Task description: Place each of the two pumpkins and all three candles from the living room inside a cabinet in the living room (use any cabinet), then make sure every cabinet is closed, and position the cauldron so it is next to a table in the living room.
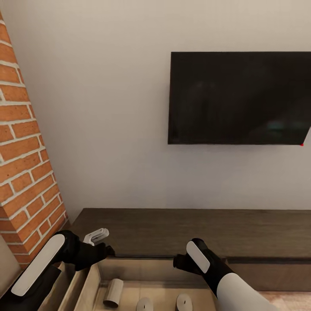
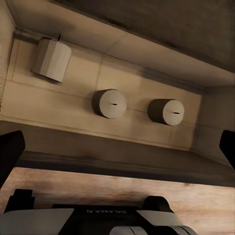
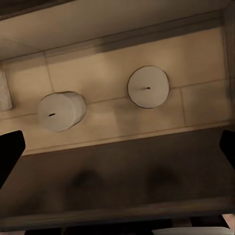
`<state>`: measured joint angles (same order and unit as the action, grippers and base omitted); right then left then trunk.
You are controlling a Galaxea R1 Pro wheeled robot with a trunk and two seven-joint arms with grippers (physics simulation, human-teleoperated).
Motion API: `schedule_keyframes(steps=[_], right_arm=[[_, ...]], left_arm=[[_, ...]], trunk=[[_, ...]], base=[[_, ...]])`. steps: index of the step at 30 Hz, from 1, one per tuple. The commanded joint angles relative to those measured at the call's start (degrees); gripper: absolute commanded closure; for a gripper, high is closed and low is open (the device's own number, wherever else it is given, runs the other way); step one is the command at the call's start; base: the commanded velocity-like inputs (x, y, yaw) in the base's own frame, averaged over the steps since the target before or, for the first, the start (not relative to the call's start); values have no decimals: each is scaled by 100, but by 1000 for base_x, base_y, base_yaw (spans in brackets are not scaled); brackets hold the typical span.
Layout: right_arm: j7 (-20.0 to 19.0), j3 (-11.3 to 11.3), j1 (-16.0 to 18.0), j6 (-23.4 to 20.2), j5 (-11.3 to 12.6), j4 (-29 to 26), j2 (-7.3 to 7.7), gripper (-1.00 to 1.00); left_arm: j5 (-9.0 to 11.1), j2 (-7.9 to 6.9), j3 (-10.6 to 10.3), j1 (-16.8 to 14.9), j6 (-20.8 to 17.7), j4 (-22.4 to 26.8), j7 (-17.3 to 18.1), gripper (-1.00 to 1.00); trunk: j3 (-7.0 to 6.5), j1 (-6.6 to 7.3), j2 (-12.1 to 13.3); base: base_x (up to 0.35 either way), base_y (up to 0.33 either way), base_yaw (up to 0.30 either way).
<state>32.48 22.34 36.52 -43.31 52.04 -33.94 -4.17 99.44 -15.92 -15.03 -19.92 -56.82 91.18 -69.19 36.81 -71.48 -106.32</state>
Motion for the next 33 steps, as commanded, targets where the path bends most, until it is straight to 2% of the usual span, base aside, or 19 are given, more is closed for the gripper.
schedule_keyframes(steps=[1, 33], right_arm=[[57, 25, 5, -3, 60, -7, 4, -100], [57, 25, 5, -2, 60, -7, 4, -100]], left_arm=[[49, -3, -6, -7, -22, 5, -60, -100], [49, 1, -7, -6, -22, 13, -60, -100]], trunk=[[-12, 23, 38], [-587, 726, 1322]], base=[[0, 0, 0], [0, 0, 0]])
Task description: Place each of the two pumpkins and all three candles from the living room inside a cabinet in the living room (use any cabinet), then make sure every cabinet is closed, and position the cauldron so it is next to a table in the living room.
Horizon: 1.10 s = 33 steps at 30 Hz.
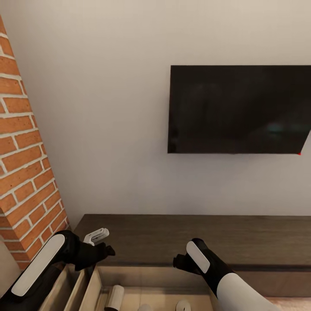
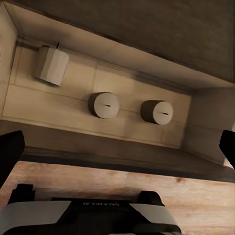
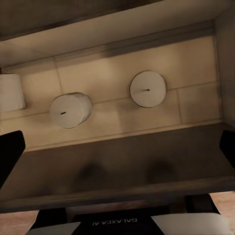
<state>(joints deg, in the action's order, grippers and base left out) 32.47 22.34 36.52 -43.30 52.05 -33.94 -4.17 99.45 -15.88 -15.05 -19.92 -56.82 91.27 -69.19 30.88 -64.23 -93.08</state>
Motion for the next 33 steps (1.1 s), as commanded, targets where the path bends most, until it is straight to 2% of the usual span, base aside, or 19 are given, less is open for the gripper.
schedule_keyframes(steps=[1, 28, 33], right_arm=[[54, 25, 5, -3, 60, -7, 4, -100], [55, 25, 5, 6, 56, -7, 4, -100], [56, 25, 5, 3, 53, -7, 4, -100]], left_arm=[[49, -3, -6, -7, -22, 5, -60, -100], [57, 10, -7, -4, -22, 5, -60, -100], [57, 16, -7, -4, -22, 10, -60, -100]], trunk=[[-12, 23, 38], [-497, 616, 1121], [-586, 726, 1321]], base=[[0, 0, 0], [-1, 0, 0], [-160, 0, 0]])
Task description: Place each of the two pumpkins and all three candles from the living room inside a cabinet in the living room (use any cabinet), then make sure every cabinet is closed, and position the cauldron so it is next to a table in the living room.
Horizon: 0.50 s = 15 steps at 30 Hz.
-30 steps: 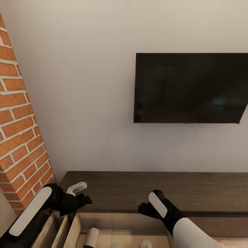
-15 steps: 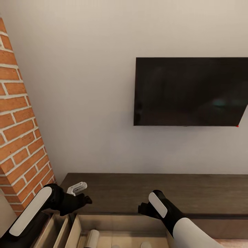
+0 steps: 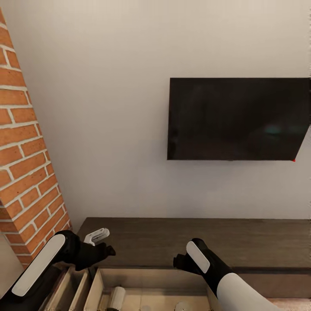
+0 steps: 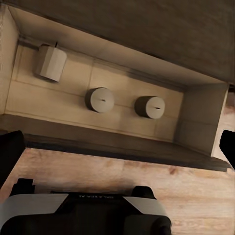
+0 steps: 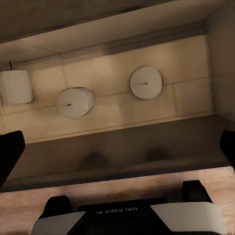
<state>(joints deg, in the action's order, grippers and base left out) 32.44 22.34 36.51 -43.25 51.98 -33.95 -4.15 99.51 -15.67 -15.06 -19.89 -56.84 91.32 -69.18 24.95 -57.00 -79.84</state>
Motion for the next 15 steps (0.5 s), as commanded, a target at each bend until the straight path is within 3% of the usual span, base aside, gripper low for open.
schedule_keyframes(steps=[1, 15], right_arm=[[57, 24, 6, -1, 61, -6, 2, -100], [51, 23, 6, 1, 62, -6, 2, -100]], left_arm=[[51, -3, -5, -8, -20, 6, -60, -100], [51, 3, -5, -6, -20, 8, -58, -100]], trunk=[[-12, 25, 37], [-263, 332, 598]], base=[[-275, 0, 0], [-310, 0, 0]])
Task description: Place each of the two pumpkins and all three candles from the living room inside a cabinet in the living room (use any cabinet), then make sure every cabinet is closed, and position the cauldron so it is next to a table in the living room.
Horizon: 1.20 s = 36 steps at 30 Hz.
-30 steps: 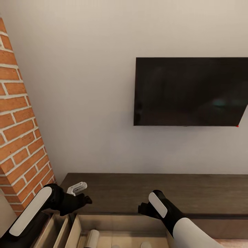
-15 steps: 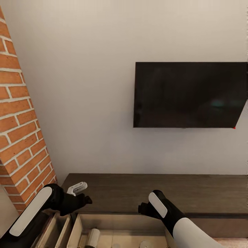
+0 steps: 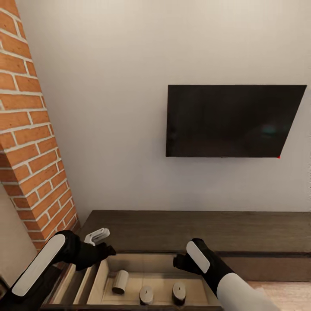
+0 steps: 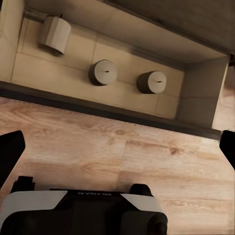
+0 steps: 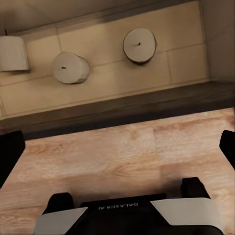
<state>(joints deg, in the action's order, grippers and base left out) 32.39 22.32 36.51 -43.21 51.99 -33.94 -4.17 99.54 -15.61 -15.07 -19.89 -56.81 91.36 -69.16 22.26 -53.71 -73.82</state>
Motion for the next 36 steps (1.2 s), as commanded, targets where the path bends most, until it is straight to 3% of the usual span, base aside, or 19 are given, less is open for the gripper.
schedule_keyframes(steps=[1, 36], right_arm=[[57, 26, 5, -1, 59, -7, 4, -100], [57, 20, 5, -3, 65, -7, 4, -100]], left_arm=[[48, -3, -5, -6, -23, 5, -61, -100], [48, -19, -5, -7, -23, 22, -53, -100]], trunk=[[-11, 26, 37], [-47, 70, 117]], base=[[-315, 0, 0], [-324, 0, 0]])
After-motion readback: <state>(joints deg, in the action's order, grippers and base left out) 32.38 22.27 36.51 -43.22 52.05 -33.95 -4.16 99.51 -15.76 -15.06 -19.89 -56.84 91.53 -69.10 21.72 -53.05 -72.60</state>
